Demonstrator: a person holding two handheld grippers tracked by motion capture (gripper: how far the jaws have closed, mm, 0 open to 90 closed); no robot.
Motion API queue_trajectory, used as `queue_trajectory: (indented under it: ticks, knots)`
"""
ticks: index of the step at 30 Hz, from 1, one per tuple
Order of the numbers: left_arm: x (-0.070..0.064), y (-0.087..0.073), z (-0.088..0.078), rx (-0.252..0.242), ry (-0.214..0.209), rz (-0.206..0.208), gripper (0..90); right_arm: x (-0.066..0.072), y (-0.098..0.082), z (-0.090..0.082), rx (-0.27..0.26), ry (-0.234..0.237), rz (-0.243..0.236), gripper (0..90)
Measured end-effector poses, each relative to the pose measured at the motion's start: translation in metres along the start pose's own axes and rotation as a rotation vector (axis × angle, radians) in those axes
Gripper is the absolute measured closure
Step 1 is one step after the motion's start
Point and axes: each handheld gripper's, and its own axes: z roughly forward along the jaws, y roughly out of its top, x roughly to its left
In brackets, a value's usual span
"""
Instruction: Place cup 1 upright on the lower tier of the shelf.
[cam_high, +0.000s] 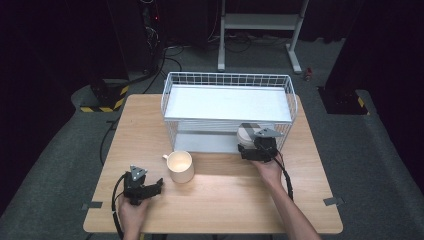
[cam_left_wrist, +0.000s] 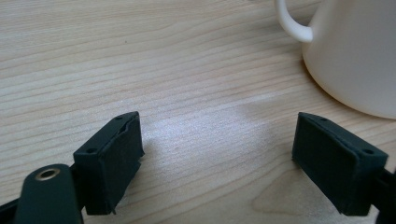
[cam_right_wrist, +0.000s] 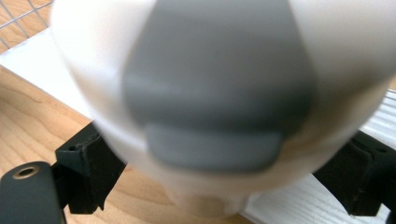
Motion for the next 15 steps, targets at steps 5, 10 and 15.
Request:
queue_trajectory:
  ticks: [5, 10, 15]
  knots:
    - [0.0, 0.0, 0.0, 0.0, 0.0, 0.0, 16.6, -0.002, -0.006, -0.006, 0.0, -0.009, 0.01, 12.5]
    - [0.0, 0.0, 0.0, 0.0, 0.0, 0.0, 16.6, -0.003, -0.012, -0.007, 0.03, 0.008, 0.048, 15.9]
    - [0.0, 0.0, 0.0, 0.0, 0.0, 0.0, 16.6, -0.001, -0.015, -0.008, 0.024, 0.0, 0.043, 21.0]
